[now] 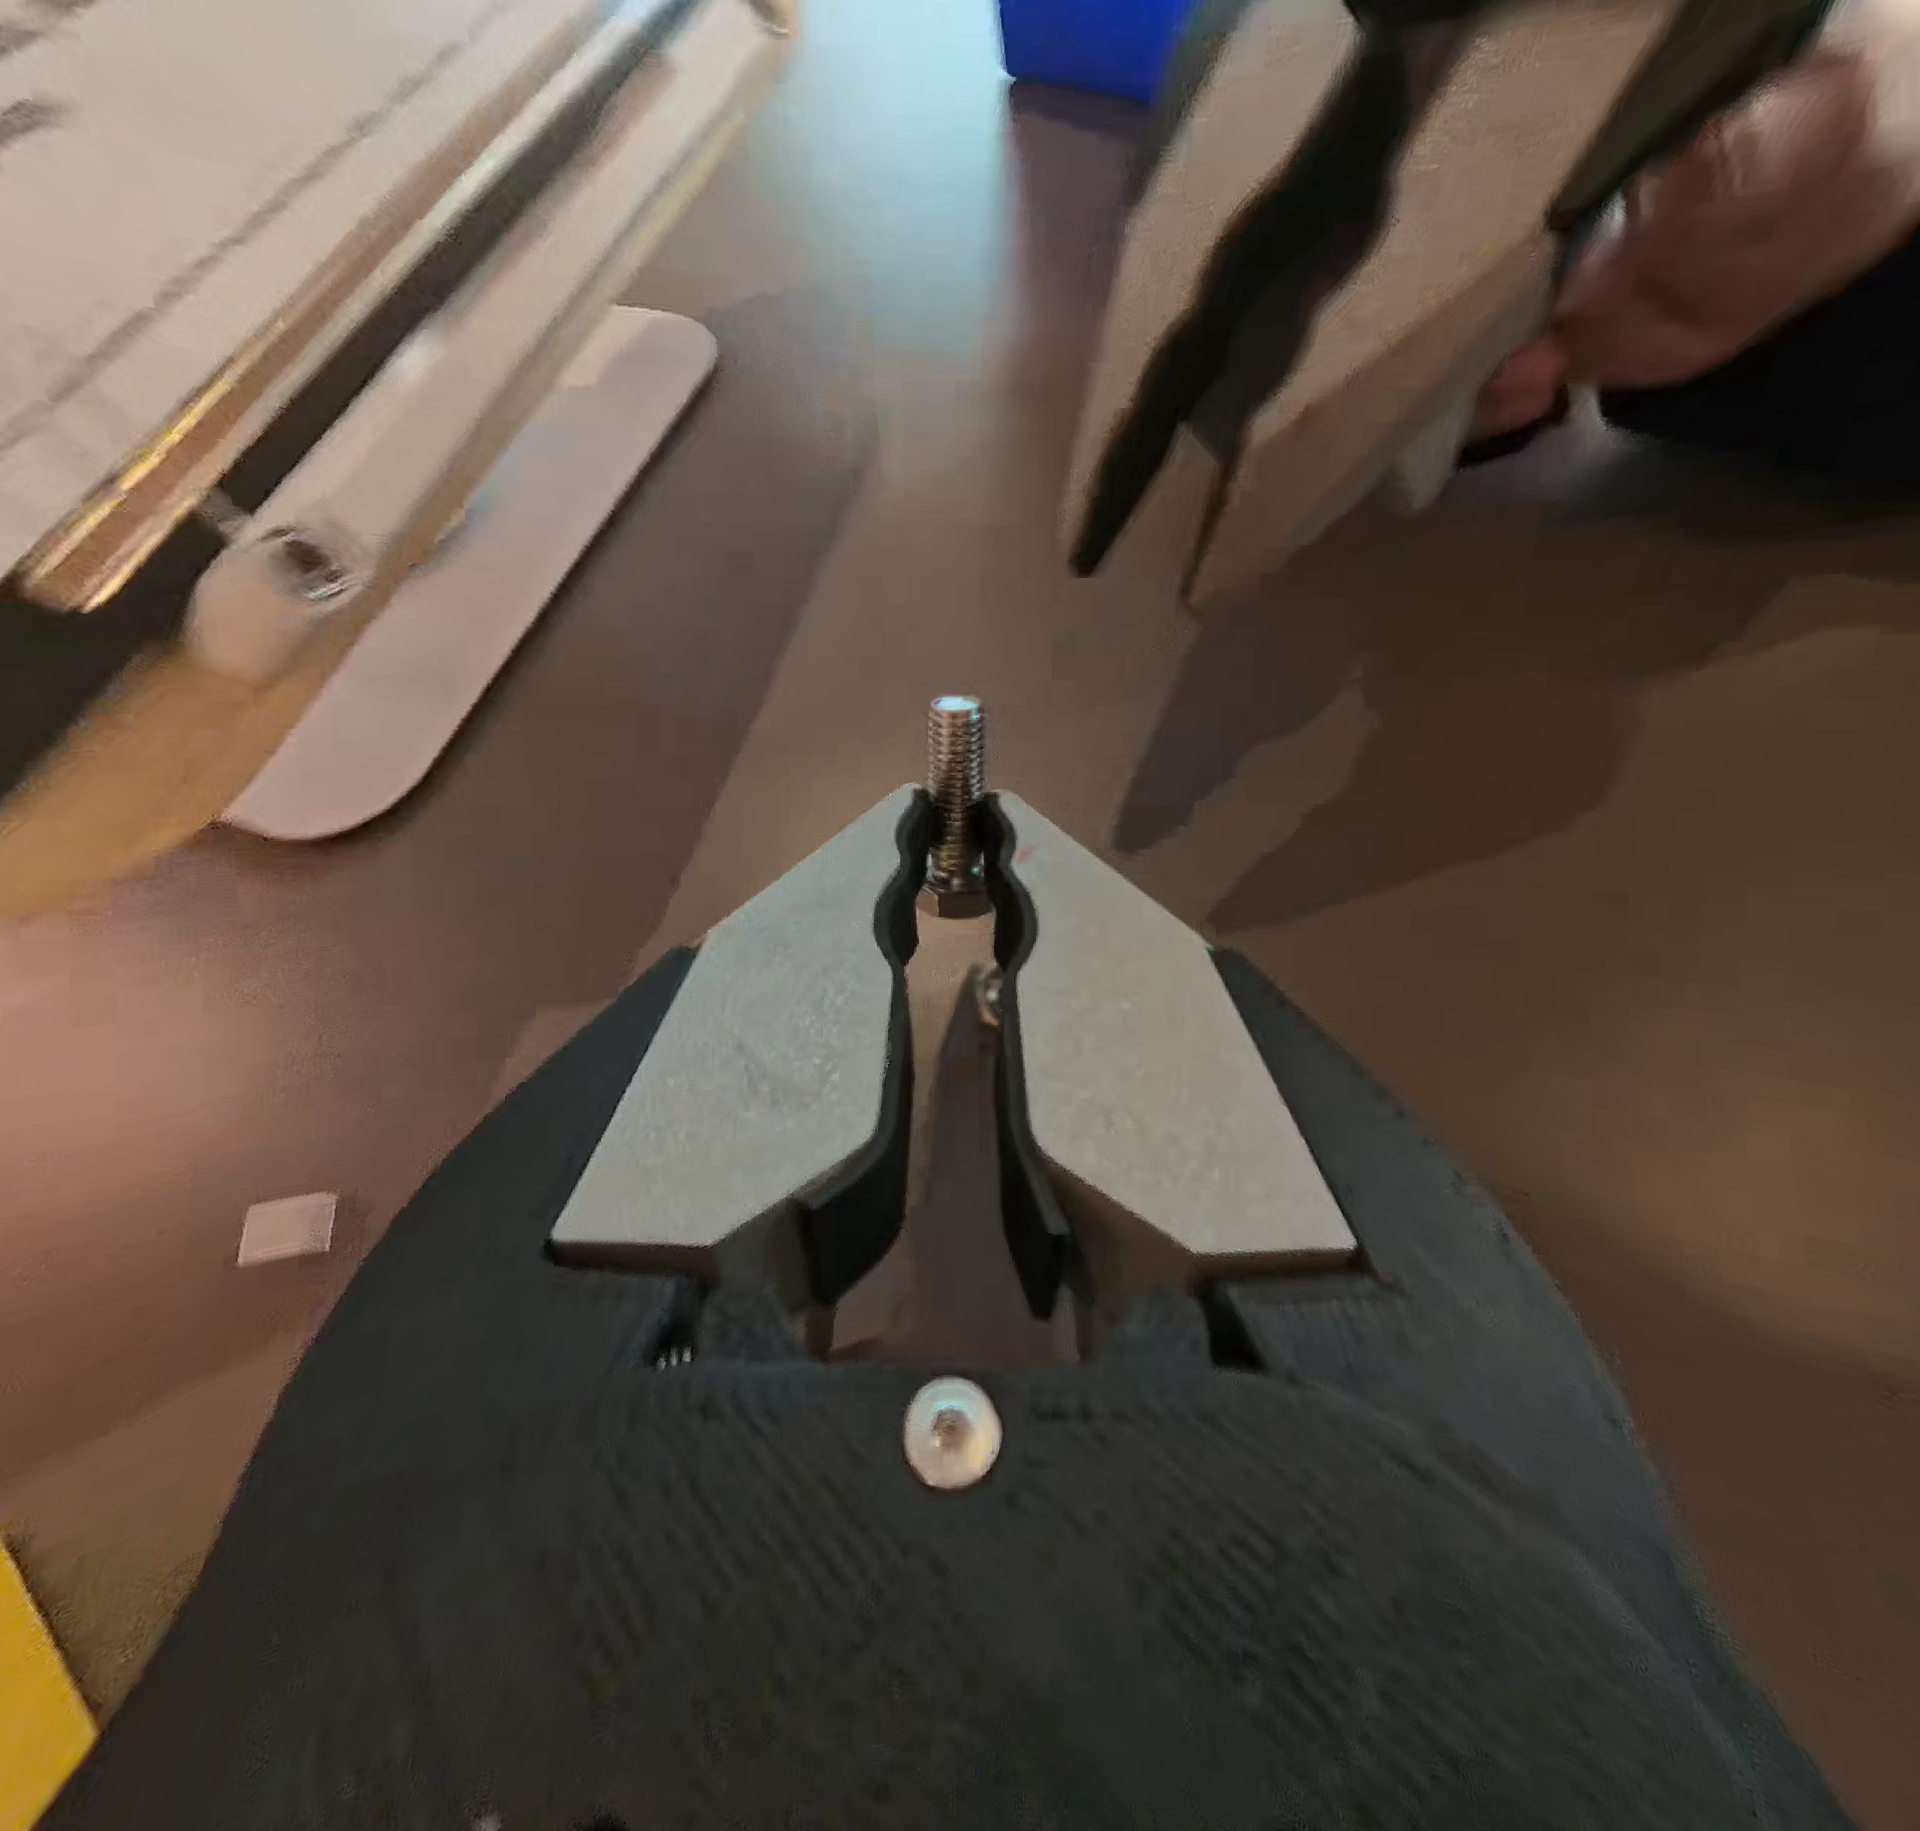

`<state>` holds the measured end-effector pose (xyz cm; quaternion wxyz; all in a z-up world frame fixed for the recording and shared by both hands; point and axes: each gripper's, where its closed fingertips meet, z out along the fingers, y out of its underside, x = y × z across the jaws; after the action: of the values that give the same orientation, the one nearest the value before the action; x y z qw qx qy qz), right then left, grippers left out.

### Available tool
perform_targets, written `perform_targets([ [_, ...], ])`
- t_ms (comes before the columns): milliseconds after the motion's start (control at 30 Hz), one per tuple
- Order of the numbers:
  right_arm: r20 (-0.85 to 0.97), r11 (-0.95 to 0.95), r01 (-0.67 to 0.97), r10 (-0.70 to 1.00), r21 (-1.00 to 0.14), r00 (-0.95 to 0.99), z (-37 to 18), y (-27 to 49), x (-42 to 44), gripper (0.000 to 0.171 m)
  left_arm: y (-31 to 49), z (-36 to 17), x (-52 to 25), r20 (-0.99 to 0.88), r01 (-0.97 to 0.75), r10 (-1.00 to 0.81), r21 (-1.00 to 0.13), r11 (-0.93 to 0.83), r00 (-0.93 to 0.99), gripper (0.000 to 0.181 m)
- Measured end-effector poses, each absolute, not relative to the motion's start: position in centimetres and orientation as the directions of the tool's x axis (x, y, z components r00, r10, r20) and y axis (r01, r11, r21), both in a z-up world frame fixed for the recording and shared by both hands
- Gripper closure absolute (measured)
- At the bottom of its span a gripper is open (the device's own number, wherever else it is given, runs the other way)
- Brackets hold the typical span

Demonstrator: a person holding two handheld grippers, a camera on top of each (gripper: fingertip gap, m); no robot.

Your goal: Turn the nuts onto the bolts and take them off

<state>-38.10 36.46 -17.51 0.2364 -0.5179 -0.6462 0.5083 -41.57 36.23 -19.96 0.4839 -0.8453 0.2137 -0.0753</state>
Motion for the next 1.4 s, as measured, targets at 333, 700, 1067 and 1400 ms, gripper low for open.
perform_targets([
  [333, -0.126, 0.206, 0.574, 0.865, -0.793, -0.485, -22.8, 33.0, -41.1, 0.14, 36.7, -17.6, -45.3, 0.16, 0.038, -0.36, -0.946, -0.323, 0.919, 0.174],
  [700, -0.164, 0.185, 0.654, 0.886, -0.734, -0.435, -24.1, 32.6, -42.7, 0.156, 37.4, -17.6, -45.8, 0.104, -0.001, -0.325, -0.952, -0.307, 0.94, 0.174],
  [1067, -0.166, 0.188, 0.631, 0.874, -0.753, -0.458, -16.0, 37.4, -44.6, 0.158, 37.3, -16.4, -46.9, 0.124, 0.05, -0.285, -0.966, -0.252, 0.951, 0.174],
  [1400, -0.105, 0.259, 0.617, 0.866, -0.743, -0.489, -12.6, 35.9, -45.3, 0.157, 37.2, -15.7, -44.9, 0.078, -0.003, -0.356, -0.975, -0.223, 0.931, 0.174],
])
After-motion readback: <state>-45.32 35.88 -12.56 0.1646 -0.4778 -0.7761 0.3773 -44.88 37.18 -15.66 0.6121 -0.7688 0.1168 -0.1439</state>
